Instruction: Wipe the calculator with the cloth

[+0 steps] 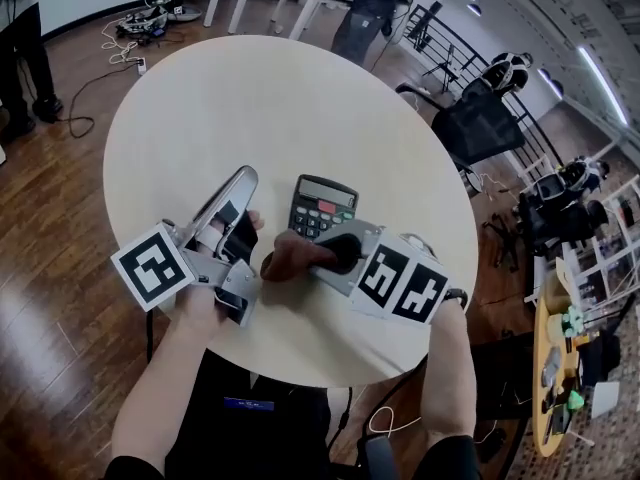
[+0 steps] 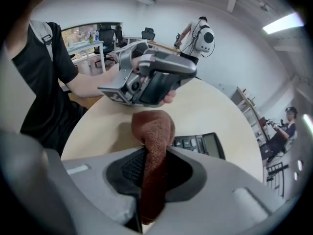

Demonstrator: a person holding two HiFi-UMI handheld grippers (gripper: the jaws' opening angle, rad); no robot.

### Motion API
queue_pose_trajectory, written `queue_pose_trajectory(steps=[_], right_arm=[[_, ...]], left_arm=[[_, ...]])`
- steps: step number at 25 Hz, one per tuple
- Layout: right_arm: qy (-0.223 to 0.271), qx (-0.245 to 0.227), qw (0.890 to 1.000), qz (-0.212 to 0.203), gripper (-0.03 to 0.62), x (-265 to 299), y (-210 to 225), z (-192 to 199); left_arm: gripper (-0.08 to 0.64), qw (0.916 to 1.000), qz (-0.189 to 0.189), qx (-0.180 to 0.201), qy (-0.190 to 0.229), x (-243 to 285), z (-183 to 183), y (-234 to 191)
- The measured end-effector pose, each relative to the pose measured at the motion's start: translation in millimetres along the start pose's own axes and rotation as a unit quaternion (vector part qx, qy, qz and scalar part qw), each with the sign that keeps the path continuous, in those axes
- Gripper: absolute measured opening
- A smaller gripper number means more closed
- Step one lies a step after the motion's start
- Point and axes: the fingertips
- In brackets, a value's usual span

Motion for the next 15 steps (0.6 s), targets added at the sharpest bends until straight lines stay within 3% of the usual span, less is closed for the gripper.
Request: queue_pose_trajectory(steps=[2, 5, 7, 10, 15], right_arm=[[0.02, 0.013, 0.998, 0.061, 0.064, -6.0, 31.7, -9.5], [0.032, 0.041, 0.981, 0.186, 0.064, -15.8, 98.3, -6.7], [0.029, 0.054, 0.974, 0.219, 0.064, -11.7, 123.0, 0.8], [0.009, 0.052, 0.978, 0.201, 0.064, 9.3, 124.1, 8.6], [-0.015, 0.021, 0.989, 0.143, 0.064, 19.2, 81.5, 7.2]], left_arm=[[-0.008, 1.0, 0.0, -0.002, 0.001, -0.8, -3.4, -0.8], [-0.008, 1.0, -0.001, -0.005, 0.003, -0.3, -1.0, -1.7], [-0.008, 1.0, -0.003, -0.007, 0.004, 0.0, 2.3, -2.4], [-0.008, 0.9999, -0.005, -0.008, 0.005, -0.4, 2.9, -3.2], [-0.008, 1.0, -0.004, -0.002, 0.003, -1.2, 0.9, -3.9]])
Point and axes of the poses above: the fingertips, and each gripper's own axes: x forward along the fingers, y to its right, z out of its underside, and after that the axes turned 7 degrees about y, right-handed
